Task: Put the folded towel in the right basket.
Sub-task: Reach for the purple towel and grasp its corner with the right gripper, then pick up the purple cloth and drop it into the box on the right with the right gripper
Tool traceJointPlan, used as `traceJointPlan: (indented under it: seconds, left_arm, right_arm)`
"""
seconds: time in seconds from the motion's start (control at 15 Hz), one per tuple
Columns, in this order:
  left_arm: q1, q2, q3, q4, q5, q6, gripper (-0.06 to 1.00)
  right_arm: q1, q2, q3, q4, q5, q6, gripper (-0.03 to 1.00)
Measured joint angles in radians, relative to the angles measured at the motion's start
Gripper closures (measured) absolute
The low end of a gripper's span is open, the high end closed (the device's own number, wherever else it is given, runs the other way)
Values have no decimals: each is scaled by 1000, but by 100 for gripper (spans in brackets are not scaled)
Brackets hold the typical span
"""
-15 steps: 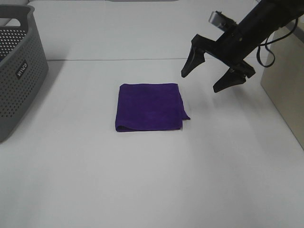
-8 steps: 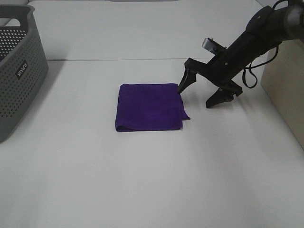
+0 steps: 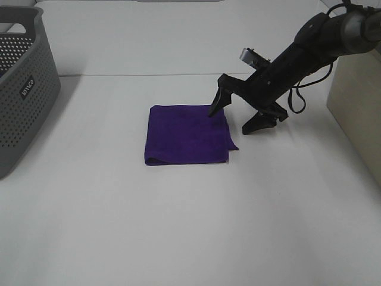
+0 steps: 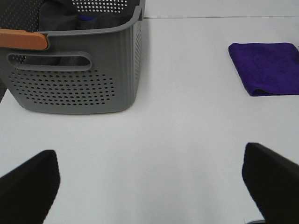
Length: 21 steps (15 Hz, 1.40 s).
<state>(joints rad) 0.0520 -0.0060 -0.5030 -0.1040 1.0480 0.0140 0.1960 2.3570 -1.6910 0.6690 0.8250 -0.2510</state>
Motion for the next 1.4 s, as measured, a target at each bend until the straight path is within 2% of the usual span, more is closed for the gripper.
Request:
traceJointPlan:
  seconds: [0.2,0.4,0.47,0.53,0.6,0.67,0.73,0.8,0.87,1.0,1.2,1.33,1.4]
  left_arm:
    - [0,0,0,0,0,1,-5]
    - [0,0,0,0,0,1,-5]
    - [0,0,0,0,0,1,-5]
    - [0,0,0,0,0,1,-5]
    - [0,0,0,0,0,1,-5]
    - [0,0,0,0,0,1,-5]
    - [0,0,0,0,0,1,-5]
    - [0,0,0,0,0,1,-5]
    - [0,0,0,0,0,1,-5]
    - [0,0,0,0,0,1,-5]
    - [0,0,0,0,0,1,-5]
    - [0,0,0,0,0,1,-5]
    - [0,0,0,0,0,1,-5]
  right_arm:
    - [74,5,-4,-2,-52,10,7]
    - [163,23,-8,-1,-129,33,19]
    - [187,32,-11,2,-147,36,27]
    - [211,43,-11,3,-167,38,41]
    - [232,53,-11,3,-189,38,60]
    - [232,53,-11,3,-189,38,60]
    - [256,61,-11,2,-213,39,86]
    - [262,63,-11,8,-223,39,93]
    - [262,63,-11,9,-216,39,93]
    - [259,53,-15,0,-152,39,93]
    - [259,-26,-73,-111,22,38,93]
    - [258,-95,-159,-150,144,38,93]
    - [258,-140,-224,-178,241,38,93]
